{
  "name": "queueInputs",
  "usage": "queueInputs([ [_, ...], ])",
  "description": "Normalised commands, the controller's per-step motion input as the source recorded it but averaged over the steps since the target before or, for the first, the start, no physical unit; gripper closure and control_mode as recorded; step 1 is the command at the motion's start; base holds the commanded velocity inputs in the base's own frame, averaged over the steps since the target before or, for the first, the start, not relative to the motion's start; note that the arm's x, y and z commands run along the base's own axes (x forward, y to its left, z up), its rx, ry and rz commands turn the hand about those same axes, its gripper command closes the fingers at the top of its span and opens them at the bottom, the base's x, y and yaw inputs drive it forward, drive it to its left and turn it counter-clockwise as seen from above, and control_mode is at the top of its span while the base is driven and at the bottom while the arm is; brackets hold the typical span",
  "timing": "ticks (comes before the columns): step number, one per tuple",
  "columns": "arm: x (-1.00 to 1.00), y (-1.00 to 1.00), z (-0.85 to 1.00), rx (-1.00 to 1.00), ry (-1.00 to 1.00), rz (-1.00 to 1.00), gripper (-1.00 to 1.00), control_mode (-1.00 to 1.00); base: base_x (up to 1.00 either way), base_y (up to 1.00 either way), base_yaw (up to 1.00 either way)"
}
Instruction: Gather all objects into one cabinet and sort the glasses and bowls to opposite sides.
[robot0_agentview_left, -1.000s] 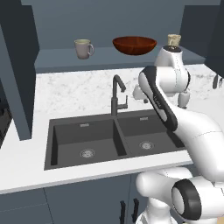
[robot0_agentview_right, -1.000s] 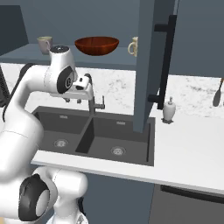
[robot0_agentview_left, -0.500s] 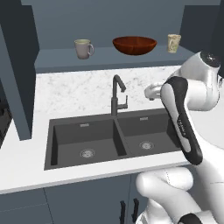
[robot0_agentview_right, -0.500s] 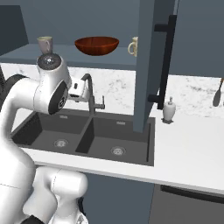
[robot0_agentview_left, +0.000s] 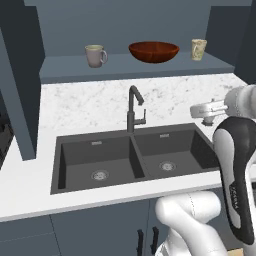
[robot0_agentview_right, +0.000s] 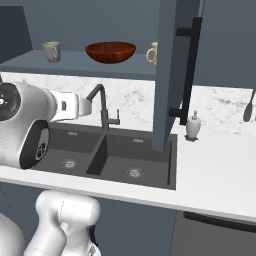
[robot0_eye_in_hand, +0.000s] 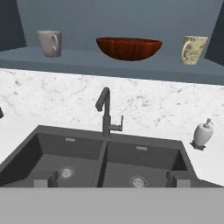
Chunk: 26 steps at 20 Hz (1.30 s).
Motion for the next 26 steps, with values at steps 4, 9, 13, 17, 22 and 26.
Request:
queueInputs([
  [4,-0.81,-0.38,0.96,-0.24,-0.04,0.0,-1.0,-1.0,0.0,0.0,0.0],
  [9,-0.13,0.0,0.08,-0.03,-0.02,0.01,-1.0,-1.0,0.0,0.0,0.0],
  [13,0.0,-0.07,0.0,0.06,0.0,-0.05,-1.0,-1.0,0.0,0.0,0.0],
  [17,-0.04,0.0,0.01,0.01,0.0,-0.03,-1.0,-1.0,0.0,0.0,0.0],
  [22,-0.1,0.0,0.0,-0.01,0.0,0.0,-1.0,-1.0,0.0,0.0,0.0],
  [26,-0.01,0.0,-0.03,0.0,0.0,0.0,-1.0,-1.0,0.0,0.0,0.0],
])
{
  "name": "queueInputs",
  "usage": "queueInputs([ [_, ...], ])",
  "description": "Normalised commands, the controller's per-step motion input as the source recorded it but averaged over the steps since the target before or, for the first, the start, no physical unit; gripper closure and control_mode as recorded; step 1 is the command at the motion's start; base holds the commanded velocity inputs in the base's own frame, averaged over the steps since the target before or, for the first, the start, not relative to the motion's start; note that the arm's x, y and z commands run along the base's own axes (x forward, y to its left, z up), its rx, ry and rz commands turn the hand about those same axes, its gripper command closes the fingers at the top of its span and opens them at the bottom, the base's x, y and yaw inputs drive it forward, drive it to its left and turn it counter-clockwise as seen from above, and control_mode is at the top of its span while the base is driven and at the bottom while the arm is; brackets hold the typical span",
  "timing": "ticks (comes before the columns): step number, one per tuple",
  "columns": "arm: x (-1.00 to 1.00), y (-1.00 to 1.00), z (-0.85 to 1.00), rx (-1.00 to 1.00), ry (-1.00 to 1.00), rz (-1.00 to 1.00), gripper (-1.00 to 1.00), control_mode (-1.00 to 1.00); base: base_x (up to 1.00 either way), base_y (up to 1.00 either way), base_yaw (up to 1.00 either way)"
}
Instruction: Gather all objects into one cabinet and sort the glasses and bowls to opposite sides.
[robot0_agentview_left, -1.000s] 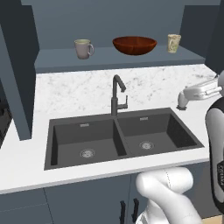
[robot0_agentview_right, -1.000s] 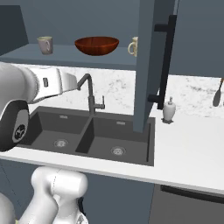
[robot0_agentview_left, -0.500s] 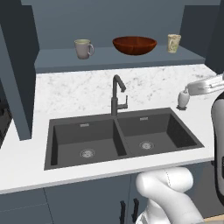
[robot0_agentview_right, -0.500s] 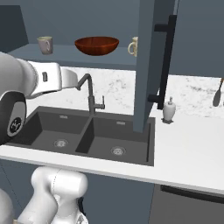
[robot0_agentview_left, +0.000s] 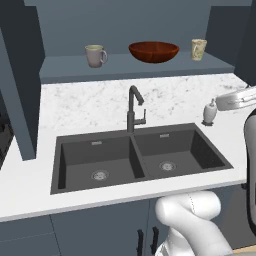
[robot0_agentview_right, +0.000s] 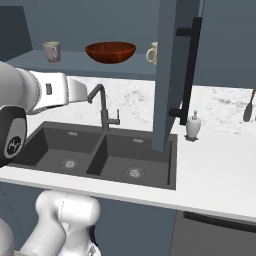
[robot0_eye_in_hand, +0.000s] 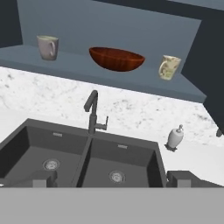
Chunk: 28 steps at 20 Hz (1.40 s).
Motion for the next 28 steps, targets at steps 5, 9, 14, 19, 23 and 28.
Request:
queueInputs([
  [5,0.0,0.0,-0.04,-0.02,0.0,0.01,-1.0,-1.0,0.0,0.0,0.0],
  [9,0.0,0.0,-0.05,-0.02,0.0,0.01,-1.0,1.0,-0.01,0.0,0.0],
  [14,0.0,0.0,0.0,0.0,0.0,0.0,-1.0,1.0,-0.45,0.01,0.03],
  [19,0.0,0.0,0.0,0.0,0.0,0.0,-1.0,1.0,-1.0,0.09,0.01],
  [23,0.0,0.0,0.0,0.0,0.0,0.0,-1.0,1.0,-0.99,0.25,0.0],
  [28,0.0,0.0,0.0,0.0,0.0,0.0,-1.0,1.0,-0.81,0.81,0.0],
])
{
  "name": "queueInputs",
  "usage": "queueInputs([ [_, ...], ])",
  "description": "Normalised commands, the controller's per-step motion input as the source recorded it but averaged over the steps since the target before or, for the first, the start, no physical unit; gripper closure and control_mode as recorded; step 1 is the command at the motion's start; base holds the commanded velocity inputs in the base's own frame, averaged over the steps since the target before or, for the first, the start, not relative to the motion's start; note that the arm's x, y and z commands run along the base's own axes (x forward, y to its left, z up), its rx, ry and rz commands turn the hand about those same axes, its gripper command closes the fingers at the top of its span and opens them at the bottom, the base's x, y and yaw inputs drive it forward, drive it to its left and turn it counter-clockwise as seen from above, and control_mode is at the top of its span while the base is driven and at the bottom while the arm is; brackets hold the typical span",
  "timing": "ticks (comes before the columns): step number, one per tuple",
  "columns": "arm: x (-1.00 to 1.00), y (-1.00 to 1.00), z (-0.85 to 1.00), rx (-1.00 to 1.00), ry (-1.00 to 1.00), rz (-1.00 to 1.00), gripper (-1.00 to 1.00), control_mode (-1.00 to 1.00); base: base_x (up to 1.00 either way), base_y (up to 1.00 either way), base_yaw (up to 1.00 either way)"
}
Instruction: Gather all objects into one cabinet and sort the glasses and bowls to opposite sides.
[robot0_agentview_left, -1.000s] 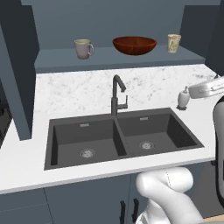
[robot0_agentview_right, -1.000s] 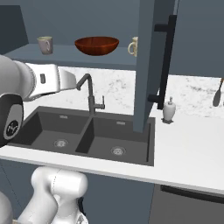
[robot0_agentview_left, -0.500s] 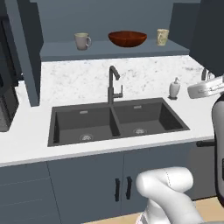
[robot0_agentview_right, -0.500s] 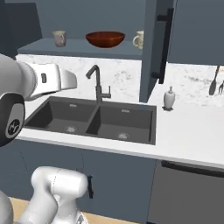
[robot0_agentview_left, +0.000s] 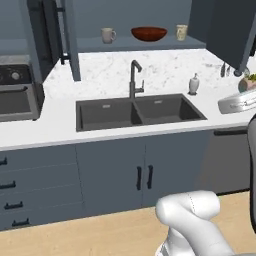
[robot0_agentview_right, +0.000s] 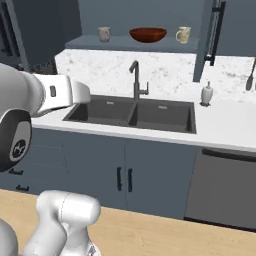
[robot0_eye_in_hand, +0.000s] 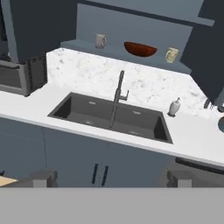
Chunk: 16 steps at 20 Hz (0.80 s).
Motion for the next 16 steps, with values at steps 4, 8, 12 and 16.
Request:
queueInputs([
  [4,0.0,0.0,0.0,0.0,0.0,0.0,-1.0,1.0,-0.71,0.96,0.0],
  [8,0.0,0.0,0.0,0.0,0.0,0.0,-1.0,1.0,-0.6,0.94,0.0],
  [12,0.0,0.0,0.0,0.0,0.0,0.0,-1.0,1.0,-0.39,0.92,0.0],
  [16,0.0,0.0,0.0,0.0,0.0,0.0,-1.0,1.0,0.0,0.99,0.0],
])
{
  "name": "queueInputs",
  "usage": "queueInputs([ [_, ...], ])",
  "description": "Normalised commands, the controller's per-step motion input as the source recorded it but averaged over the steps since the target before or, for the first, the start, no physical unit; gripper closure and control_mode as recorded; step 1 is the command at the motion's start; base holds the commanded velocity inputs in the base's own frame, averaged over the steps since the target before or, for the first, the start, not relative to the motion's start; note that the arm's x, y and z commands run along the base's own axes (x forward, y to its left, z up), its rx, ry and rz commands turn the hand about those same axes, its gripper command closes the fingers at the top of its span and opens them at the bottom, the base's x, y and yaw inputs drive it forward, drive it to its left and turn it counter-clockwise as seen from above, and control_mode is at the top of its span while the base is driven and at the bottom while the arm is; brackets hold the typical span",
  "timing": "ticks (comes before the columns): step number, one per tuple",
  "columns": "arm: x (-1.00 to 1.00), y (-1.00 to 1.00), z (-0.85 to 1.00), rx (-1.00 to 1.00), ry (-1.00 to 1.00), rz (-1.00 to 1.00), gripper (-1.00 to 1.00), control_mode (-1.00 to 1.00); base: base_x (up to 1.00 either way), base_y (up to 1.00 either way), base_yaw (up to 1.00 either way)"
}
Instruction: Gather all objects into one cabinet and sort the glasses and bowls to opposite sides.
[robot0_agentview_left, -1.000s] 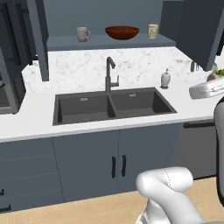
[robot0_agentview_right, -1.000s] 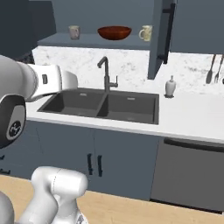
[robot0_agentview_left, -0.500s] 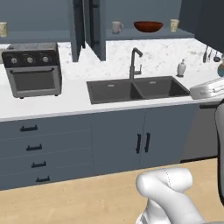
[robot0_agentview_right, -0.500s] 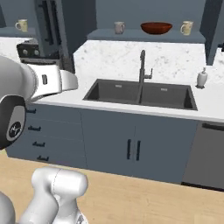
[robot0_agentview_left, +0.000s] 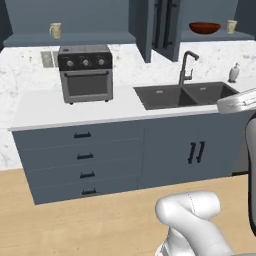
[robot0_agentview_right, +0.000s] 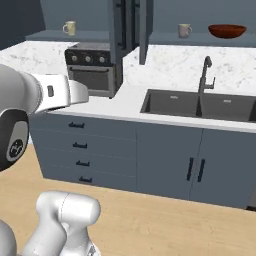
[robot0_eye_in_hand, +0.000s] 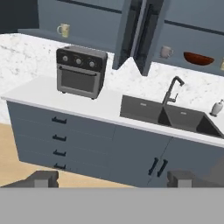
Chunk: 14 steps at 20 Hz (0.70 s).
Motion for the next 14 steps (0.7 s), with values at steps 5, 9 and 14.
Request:
queueInputs([
  [5,0.0,0.0,0.0,0.0,0.0,0.0,-1.0,1.0,0.27,0.61,0.0],
  [9,0.0,0.0,0.0,0.0,0.0,0.0,-1.0,1.0,0.37,0.28,0.0],
  [14,0.0,0.0,0.0,0.0,0.0,0.0,-1.0,1.0,0.46,0.25,0.0],
])
